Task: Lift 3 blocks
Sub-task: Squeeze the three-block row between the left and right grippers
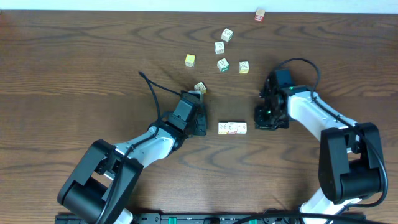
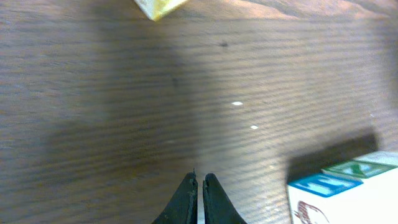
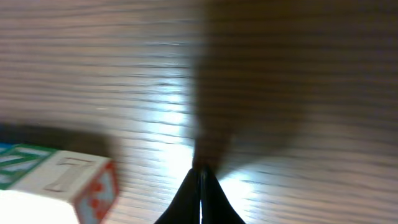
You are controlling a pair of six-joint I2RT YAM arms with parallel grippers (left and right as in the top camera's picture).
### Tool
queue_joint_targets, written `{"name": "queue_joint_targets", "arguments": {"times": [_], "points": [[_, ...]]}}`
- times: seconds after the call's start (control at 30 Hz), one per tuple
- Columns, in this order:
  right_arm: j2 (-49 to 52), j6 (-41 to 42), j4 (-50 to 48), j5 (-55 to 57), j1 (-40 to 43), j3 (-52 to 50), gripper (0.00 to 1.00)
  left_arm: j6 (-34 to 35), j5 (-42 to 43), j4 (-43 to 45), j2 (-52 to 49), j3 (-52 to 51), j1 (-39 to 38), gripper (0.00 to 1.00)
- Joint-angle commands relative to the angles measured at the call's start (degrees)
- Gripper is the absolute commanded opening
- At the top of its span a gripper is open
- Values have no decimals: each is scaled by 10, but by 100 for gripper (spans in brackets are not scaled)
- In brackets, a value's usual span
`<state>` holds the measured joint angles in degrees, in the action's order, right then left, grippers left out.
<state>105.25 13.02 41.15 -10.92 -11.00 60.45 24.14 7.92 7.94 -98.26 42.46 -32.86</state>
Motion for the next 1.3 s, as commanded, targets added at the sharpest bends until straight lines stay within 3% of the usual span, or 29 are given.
{"name": "queue_joint_targets", "arguments": {"times": [0.0,0.77,0.9,1.27], "points": [[4,9,-11,-27,-37,-19,1,-1,11,-1,-8,0,-15,7],[4,28,-15,-27,-90,-19,1,36,2,-40,-8,0,-52,7],[4,28,-13,-27,-92,-19,1,64,-42,-45,-8,1,-58,8],[4,28,-11,-29,-99,-19,1,101,-45,-45,-8,2,-59,7]]}}
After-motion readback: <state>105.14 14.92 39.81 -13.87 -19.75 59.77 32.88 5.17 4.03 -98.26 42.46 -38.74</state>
